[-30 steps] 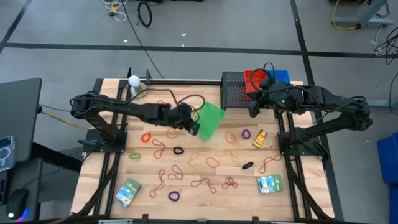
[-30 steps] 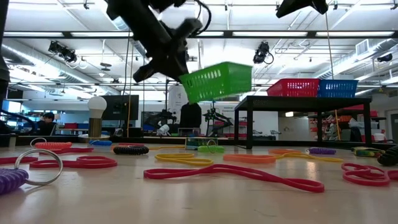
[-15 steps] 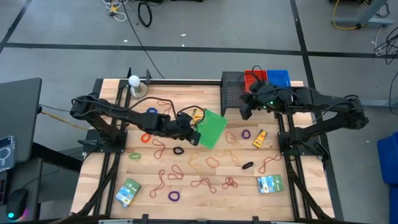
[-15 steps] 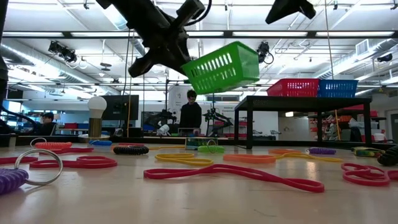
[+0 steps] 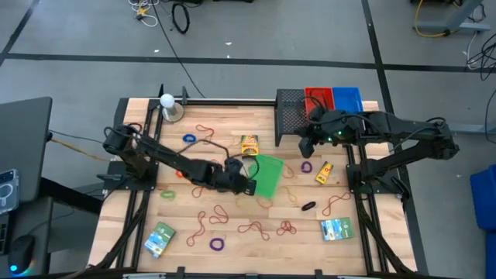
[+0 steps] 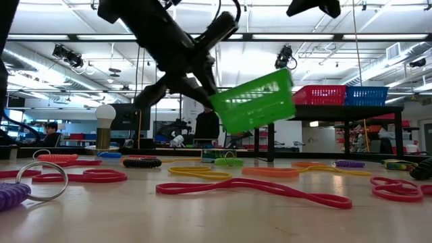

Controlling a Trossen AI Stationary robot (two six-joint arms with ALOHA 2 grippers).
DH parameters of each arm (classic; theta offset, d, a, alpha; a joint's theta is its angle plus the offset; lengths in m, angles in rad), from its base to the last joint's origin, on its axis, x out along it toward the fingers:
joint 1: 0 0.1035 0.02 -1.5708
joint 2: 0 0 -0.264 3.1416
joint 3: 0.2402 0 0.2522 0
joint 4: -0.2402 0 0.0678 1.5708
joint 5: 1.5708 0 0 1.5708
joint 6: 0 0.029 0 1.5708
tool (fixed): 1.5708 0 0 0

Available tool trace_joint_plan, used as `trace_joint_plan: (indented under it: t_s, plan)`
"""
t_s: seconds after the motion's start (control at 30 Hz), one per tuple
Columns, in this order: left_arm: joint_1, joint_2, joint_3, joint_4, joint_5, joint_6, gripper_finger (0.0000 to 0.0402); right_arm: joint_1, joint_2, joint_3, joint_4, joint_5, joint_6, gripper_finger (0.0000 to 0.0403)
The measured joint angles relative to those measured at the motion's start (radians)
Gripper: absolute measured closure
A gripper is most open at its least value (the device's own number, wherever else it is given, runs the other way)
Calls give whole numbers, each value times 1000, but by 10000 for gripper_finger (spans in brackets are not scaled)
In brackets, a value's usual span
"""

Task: Pick & Place Office Desk Supplies
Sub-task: Put the green bin on the shelf

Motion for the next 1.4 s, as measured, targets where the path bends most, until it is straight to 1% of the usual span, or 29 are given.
trace_joint_plan:
  t_s: [0.07,0.17,0.3,0.37,0.57,0.67,0.83,0.9,0.97,1.07,1.17,1.2,1.27,1.33,1.4]
  plan:
    - [-22,41,25,27,-23,-58,387,26,-1,0,0,-1,-16,396]
    - [-38,100,66,20,-21,-135,384,66,-1,0,0,-1,-30,396]
    - [-43,150,124,26,-17,-149,367,101,-1,0,8,0,-51,396]
    - [-38,159,135,24,14,-104,355,114,-1,0,7,0,-76,396]
    - [-20,145,144,26,105,113,310,147,6,0,5,5,-167,396]
    - [-16,121,143,13,149,233,290,155,14,0,2,8,-151,396]
    - [-20,59,143,-44,157,430,278,184,18,0,-9,58,-81,396]
    - [-34,25,143,-95,130,502,283,200,23,0,-31,86,-49,396]
    - [-57,-9,140,-129,70,562,299,221,37,0,-58,108,-14,396]
    - [-95,-61,92,-128,-18,620,337,255,78,0,-61,116,8,396]
    - [-126,-109,21,-99,-63,629,382,281,130,0,-20,111,17,396]
    - [-136,-125,-5,-65,-75,632,391,290,151,0,-7,101,18,396]
    - [-152,-162,-70,11,-90,661,394,301,191,0,47,81,18,396]
    - [-159,-188,-142,132,-92,684,394,310,239,0,77,75,29,396]
    - [-162,-217,-222,246,-93,684,394,310,289,0,123,46,45,391]
